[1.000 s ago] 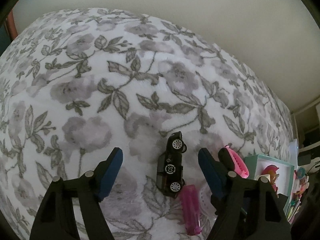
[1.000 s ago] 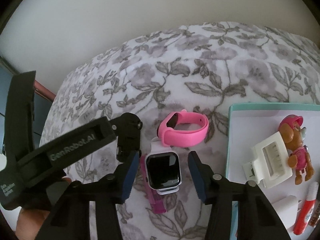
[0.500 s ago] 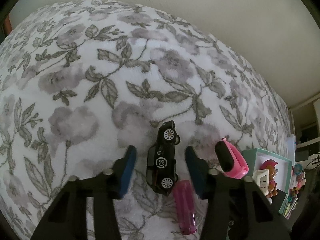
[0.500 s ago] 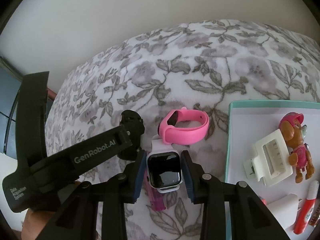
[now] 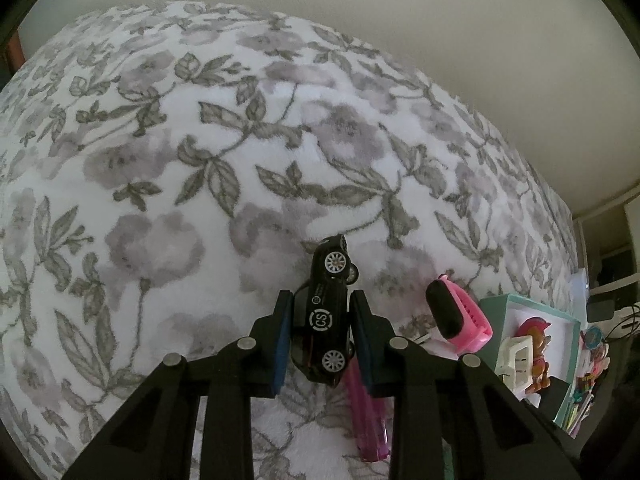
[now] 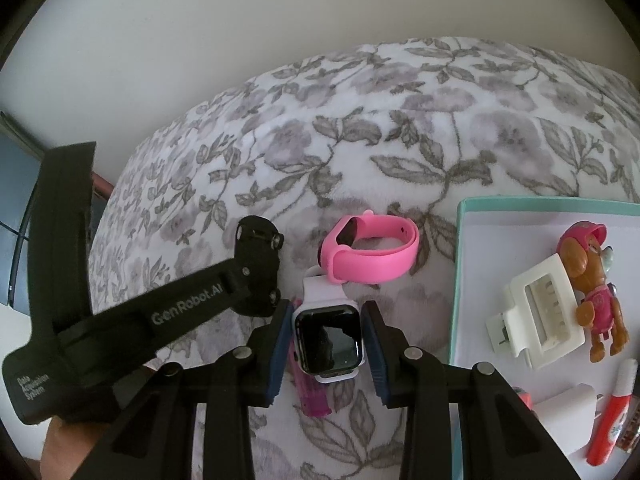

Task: Organize rigid objects
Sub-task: 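Grasp the black toy car with the left gripper while the right grasps the white smartwatch, then carry the toy car and smartwatch over the tray with both grippers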

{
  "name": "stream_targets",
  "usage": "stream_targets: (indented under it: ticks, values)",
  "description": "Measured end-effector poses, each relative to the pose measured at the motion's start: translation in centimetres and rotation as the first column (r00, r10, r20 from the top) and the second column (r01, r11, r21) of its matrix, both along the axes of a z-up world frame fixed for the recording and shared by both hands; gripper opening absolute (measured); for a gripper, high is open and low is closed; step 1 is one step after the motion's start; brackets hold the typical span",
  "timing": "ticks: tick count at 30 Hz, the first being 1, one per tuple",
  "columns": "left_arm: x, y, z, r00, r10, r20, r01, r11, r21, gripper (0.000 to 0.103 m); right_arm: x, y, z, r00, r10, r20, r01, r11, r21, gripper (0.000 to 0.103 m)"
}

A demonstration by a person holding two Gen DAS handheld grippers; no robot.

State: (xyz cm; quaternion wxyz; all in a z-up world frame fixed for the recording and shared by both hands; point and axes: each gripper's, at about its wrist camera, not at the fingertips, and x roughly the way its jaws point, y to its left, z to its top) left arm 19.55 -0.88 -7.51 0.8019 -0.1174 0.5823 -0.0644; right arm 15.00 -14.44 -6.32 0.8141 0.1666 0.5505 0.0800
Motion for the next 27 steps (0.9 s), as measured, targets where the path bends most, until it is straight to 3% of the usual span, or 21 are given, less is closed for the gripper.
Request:
stream_targets:
  ticks: [15,27]
  values:
    - [-1.9,0.6,7.1,0.985,0.036,0.167,-0.041,0.999,0.025,0.03,-1.9,-0.3,3.9,0.997,-0.006,0.076,0.006,1.0,-0.002,0.037]
    - [-4.2,-0.9,10.6,0.969,0.005,0.248,-0.023,0.997,0.07,0.03,-4.8,-3.8,7.2,0.986,-0.125,0.113,0.131,0.99,-0.046,0.037]
